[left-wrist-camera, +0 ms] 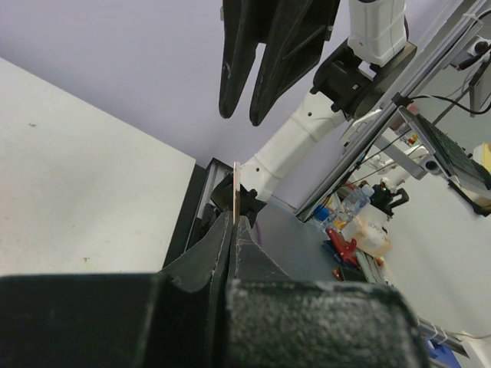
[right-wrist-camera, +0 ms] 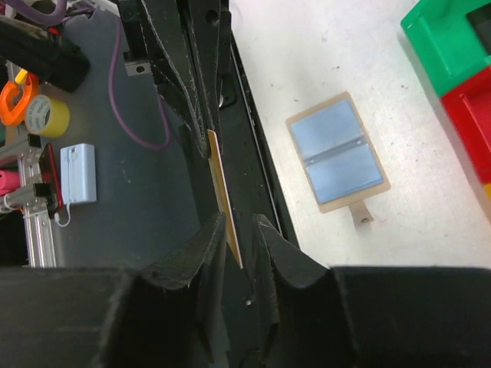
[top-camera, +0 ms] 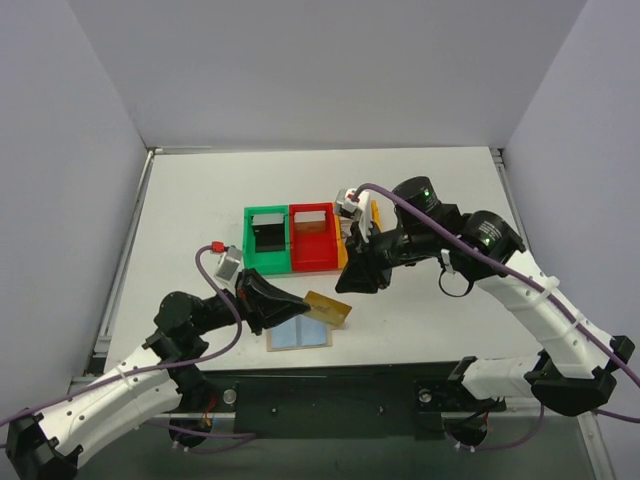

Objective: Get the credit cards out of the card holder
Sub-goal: Place the credit card in the storage box.

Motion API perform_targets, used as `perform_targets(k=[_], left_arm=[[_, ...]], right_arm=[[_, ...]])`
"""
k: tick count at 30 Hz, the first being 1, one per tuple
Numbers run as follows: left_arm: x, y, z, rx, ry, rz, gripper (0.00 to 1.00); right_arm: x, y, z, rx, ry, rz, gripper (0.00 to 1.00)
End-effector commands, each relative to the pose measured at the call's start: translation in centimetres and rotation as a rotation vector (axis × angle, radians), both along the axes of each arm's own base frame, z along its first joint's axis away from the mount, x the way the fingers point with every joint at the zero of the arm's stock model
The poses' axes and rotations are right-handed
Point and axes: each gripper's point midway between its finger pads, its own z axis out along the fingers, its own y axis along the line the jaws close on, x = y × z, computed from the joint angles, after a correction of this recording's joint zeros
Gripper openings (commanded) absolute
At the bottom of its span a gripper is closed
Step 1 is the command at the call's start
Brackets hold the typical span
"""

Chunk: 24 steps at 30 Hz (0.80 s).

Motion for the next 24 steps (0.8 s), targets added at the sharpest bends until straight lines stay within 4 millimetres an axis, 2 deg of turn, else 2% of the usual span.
perform_targets(k=[1, 9, 14, 24], left_arm=[[-1.1, 0.5, 3.6, -0.083, -0.082, -0.036, 0.0], [-0.9, 0.6, 3.5, -0.081, -0.088, -0.017, 0.0], [-0.9, 0.6, 3.7, -0.079, -0.097, -0.015, 0.0], [-1.1, 0.8, 3.3, -0.076, -0.093, -0.014, 0.0]], right_arm=[[-1.5, 0.3, -1.5, -0.035, 0.046, 0.079, 0.19], [-2.3, 1.5, -2.7, -0.08, 0.063, 0.113, 0.24], [-2.3, 2.0, -3.4, -0.097, 0.073, 0.126, 0.21], [-2.0, 2.1, -3.1, -0.094, 0.066, 0.12, 0.17]])
